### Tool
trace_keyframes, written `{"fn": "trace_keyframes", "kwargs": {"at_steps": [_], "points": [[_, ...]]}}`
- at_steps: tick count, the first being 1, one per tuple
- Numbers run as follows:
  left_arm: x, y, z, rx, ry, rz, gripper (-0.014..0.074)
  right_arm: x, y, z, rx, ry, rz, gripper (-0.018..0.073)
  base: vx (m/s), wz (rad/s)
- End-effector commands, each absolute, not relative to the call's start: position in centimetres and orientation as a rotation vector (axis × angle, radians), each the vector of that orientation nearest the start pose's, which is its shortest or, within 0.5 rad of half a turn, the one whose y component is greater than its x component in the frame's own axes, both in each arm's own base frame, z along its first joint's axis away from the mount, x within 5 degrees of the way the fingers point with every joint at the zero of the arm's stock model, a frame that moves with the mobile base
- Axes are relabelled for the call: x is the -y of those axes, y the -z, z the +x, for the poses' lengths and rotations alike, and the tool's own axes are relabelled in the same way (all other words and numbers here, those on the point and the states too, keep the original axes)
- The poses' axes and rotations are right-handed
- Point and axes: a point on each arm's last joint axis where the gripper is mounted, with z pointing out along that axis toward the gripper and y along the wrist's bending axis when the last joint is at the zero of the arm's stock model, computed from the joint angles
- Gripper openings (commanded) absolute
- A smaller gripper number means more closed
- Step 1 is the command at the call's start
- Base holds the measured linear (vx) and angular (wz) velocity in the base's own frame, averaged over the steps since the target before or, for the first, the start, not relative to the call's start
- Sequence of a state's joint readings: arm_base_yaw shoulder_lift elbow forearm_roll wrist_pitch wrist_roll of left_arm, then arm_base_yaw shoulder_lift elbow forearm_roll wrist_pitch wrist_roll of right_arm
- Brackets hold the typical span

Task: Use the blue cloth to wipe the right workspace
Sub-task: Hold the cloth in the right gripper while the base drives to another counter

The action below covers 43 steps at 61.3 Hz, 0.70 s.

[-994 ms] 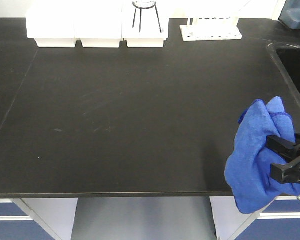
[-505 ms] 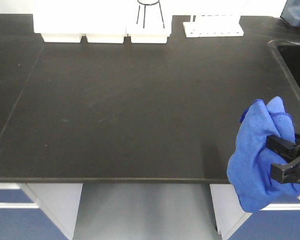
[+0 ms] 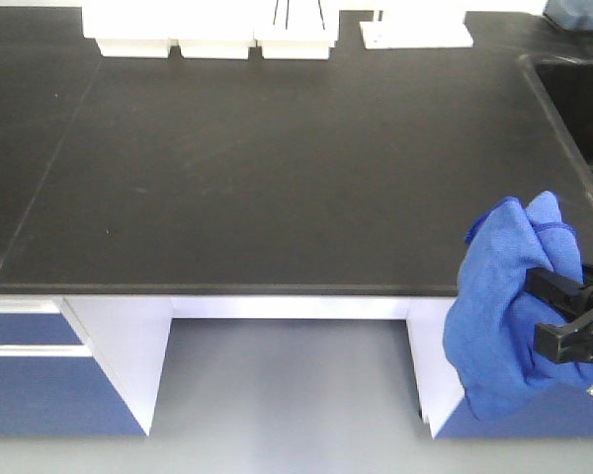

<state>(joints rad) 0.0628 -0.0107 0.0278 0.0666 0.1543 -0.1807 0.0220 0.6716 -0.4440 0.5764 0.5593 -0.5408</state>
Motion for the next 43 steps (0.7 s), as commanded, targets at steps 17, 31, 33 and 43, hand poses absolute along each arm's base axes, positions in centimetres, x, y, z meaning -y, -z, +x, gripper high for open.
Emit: {"fn": "trace_keyframes", "kwargs": {"at_steps": [17, 31, 33, 43], "points": [[-0.37, -18.84, 5.68, -1.581, 0.047, -0.148, -0.0006, -2.81, -27.85, 12.94, -2.094, -0.306, -0.195, 0.0002, -0.26, -0.07], [-0.37, -18.84, 5.68, -1.581, 0.047, -0.148, -0.0006, -2.81, -27.85, 12.94, -2.094, -0.306, -0.195, 0.0002, -0.29, -0.07], [-0.37, -18.84, 5.68, -1.581, 0.047, -0.148, -0.0006, -2.81, -27.85, 12.94, -2.094, -0.306, -0.195, 0.0002, -0.29, -0.06], [-0.37, -18.84, 5.68, -1.581, 0.047, -0.148, -0.0006, -2.81, -27.85, 12.94, -2.094, -0.306, -0.195, 0.0002, -0.29, -0.06]]}}
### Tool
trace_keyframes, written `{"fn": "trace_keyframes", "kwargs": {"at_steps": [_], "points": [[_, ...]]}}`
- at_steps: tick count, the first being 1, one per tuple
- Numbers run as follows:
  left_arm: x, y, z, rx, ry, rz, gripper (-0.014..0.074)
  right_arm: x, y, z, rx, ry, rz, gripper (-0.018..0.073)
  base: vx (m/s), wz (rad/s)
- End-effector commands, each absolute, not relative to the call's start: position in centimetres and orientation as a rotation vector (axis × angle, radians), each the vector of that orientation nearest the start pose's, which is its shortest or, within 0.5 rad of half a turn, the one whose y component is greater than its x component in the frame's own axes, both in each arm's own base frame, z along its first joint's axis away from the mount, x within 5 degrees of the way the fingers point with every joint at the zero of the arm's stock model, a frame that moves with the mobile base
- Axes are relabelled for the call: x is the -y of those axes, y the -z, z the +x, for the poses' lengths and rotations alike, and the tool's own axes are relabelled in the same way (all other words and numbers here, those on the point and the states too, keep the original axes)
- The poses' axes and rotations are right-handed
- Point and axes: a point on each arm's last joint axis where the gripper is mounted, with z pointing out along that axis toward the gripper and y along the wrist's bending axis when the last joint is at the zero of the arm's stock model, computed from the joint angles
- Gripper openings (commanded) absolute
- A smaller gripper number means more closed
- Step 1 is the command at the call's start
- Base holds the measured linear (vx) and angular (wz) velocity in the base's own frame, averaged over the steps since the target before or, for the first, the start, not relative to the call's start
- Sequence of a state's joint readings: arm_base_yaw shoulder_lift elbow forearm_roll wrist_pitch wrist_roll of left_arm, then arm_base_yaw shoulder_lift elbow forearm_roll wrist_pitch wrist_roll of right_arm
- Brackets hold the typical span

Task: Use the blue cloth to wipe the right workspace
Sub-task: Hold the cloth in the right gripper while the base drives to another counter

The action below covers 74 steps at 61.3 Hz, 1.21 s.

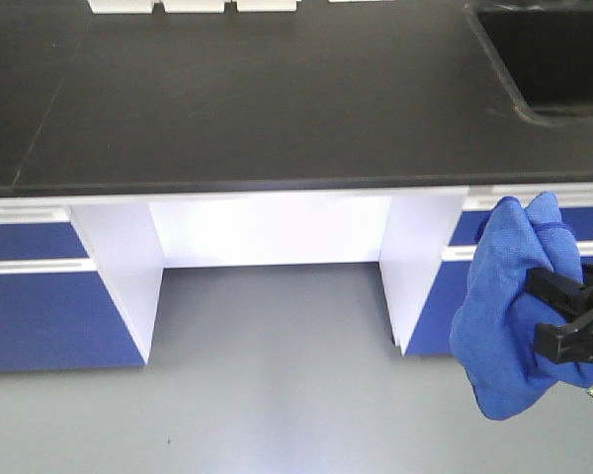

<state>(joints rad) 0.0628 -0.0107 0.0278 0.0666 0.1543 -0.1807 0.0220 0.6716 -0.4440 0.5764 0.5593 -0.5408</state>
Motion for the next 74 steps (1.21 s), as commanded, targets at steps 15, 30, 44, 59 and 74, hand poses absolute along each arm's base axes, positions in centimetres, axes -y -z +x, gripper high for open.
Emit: {"fn": "trace_keyframes", "kwargs": {"at_steps": [15, 30, 44, 59, 74], "points": [[-0.37, -18.84, 5.68, -1.581, 0.047, -0.148, -0.0006, -2.81, -27.85, 12.94, -2.094, -0.306, -0.195, 0.0002, -0.29, -0.06], [-0.37, -18.84, 5.68, -1.581, 0.047, -0.148, -0.0006, -2.82, -27.87, 12.88, -2.093, -0.307, -0.197, 0.0002, -0.28, -0.01], [-0.37, -18.84, 5.68, -1.581, 0.047, -0.148, -0.0006, -2.82, -27.9, 12.82, -2.091, -0.306, -0.199, 0.0002, -0.28, -0.07], [-0.37, -18.84, 5.68, -1.581, 0.047, -0.148, -0.0006, -2.82, -27.9, 12.82, -2.091, -0.306, -0.199, 0.0002, -0.26, -0.23], [-0.37, -18.84, 5.68, -1.581, 0.047, -0.148, -0.0006, -2.82, -27.9, 12.82, -2.091, -0.306, -0.199, 0.0002, -0.25, -0.46]]}}
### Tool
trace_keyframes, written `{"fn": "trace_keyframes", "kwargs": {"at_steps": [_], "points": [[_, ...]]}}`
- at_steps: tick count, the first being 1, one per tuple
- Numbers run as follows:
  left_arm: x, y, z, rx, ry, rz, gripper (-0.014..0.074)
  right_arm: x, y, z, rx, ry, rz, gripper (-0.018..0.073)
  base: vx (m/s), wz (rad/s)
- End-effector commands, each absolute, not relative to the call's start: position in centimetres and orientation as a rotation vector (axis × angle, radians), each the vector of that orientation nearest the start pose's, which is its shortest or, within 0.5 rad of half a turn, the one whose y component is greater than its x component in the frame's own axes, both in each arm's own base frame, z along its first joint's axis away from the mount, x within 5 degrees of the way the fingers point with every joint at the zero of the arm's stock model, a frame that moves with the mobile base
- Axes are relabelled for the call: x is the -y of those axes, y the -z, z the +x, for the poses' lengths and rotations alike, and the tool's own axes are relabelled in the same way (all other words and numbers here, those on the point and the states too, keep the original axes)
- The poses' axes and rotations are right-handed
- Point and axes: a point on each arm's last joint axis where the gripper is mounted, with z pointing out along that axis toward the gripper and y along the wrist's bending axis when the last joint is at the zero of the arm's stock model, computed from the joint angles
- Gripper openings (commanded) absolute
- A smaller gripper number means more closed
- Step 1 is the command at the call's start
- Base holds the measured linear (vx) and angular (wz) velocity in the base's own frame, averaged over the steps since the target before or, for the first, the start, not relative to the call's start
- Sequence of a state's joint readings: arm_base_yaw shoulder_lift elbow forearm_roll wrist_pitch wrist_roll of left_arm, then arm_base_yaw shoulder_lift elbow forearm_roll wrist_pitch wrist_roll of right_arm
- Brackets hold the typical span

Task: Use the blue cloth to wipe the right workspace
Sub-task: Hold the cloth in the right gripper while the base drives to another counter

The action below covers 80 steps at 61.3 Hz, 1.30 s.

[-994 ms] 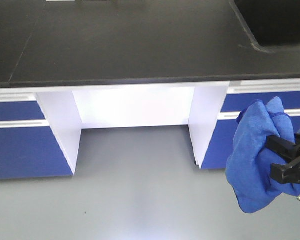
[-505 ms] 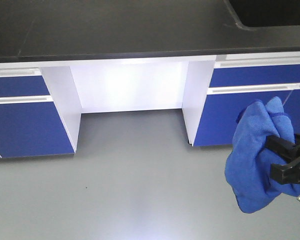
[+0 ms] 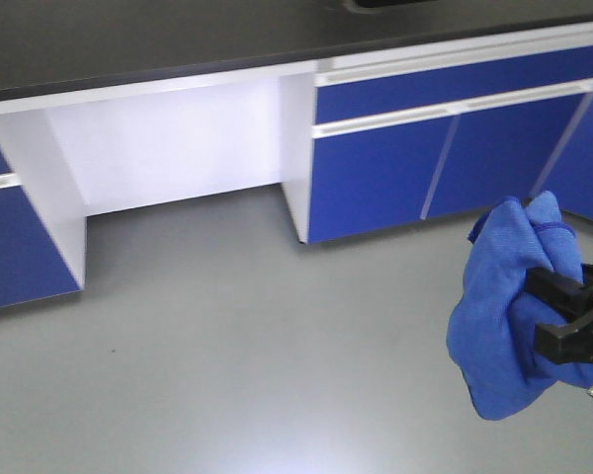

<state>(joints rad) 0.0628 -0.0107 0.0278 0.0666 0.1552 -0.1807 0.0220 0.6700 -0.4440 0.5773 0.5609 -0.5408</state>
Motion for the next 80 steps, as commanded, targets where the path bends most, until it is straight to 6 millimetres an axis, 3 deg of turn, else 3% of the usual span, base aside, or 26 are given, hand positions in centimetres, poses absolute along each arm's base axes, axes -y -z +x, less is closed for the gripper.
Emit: {"fn": "trace_keyframes", "kwargs": {"at_steps": [1, 80], "points": [[-0.37, -18.84, 5.68, -1.581, 0.047, -0.148, -0.0006, -2.82, -27.9, 12.82, -2.091, -0.306, -0.199, 0.0002, -0.23, -0.55], [-0.37, -18.84, 5.68, -1.581, 0.047, -0.148, -0.0006, -2.82, -27.9, 12.82, -2.091, -0.306, -0.199, 0.0002, -0.14, -0.75]]}}
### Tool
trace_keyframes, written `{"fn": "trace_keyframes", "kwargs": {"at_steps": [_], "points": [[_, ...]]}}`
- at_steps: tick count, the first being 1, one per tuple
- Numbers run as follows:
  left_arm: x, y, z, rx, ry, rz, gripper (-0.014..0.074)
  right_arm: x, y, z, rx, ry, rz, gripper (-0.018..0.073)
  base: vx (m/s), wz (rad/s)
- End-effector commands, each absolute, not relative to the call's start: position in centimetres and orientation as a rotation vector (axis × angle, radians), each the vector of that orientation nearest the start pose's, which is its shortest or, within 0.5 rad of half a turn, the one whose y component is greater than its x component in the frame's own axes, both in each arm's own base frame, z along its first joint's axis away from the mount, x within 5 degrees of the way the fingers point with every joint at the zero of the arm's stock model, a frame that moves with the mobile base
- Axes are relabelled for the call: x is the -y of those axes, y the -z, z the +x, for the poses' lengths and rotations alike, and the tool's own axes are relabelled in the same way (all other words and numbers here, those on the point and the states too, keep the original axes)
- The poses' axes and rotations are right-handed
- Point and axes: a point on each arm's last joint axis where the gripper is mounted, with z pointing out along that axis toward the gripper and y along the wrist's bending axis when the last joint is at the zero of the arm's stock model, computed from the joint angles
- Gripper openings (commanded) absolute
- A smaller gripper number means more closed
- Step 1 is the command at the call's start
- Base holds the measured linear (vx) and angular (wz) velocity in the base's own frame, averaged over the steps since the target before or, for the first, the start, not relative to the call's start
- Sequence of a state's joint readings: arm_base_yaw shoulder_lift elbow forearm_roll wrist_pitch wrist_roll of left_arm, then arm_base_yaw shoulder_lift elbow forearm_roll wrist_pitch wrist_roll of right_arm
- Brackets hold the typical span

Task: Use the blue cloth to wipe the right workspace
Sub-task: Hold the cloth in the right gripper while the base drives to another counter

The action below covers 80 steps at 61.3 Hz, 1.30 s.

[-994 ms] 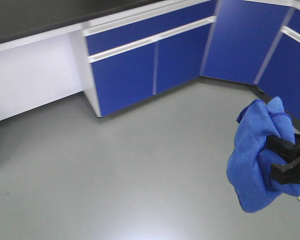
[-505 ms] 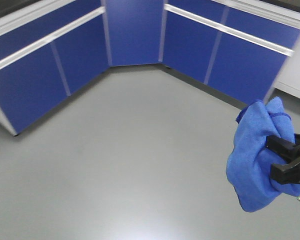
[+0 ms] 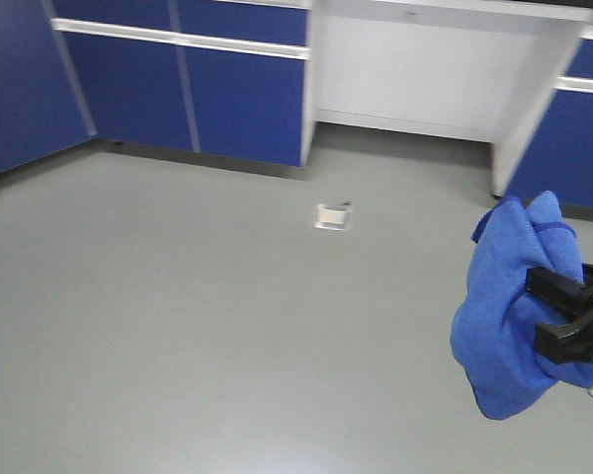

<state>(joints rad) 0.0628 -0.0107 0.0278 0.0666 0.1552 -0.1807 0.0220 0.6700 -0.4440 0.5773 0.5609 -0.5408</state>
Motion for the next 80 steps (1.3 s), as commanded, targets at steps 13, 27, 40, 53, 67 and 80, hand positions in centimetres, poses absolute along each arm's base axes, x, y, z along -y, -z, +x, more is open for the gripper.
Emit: {"fn": "trace_keyframes", "kwargs": {"at_steps": [13, 27, 40, 53, 67, 80], "points": [[-0.37, -18.84, 5.68, -1.581, 0.047, -0.148, -0.0006, -2.83, -27.9, 12.8, -2.092, -0.307, -0.2, 0.0002, -0.04, -0.58], [-0.37, -18.84, 5.68, -1.581, 0.047, -0.148, -0.0006, -2.89, -27.82, 12.73, -2.102, -0.313, -0.205, 0.0002, 0.03, -0.23], [-0.37, -18.84, 5.68, -1.581, 0.047, -0.148, -0.0006, -2.92, -27.77, 12.69, -2.108, -0.318, -0.209, 0.0002, 0.06, -0.13], [-0.37, -18.84, 5.68, -1.581, 0.047, -0.148, -0.0006, -2.92, -27.77, 12.69, -2.108, -0.318, -0.209, 0.0002, 0.07, -0.14], [-0.37, -18.84, 5.68, -1.581, 0.047, -0.148, -0.0006, -2.93, -27.77, 12.68, -2.109, -0.318, -0.21, 0.0002, 0.1, -0.15], [-0.37, -18.84, 5.68, -1.581, 0.047, -0.148, -0.0006, -2.93, -27.77, 12.68, -2.109, -0.318, -0.21, 0.0002, 0.12, -0.12]]}}
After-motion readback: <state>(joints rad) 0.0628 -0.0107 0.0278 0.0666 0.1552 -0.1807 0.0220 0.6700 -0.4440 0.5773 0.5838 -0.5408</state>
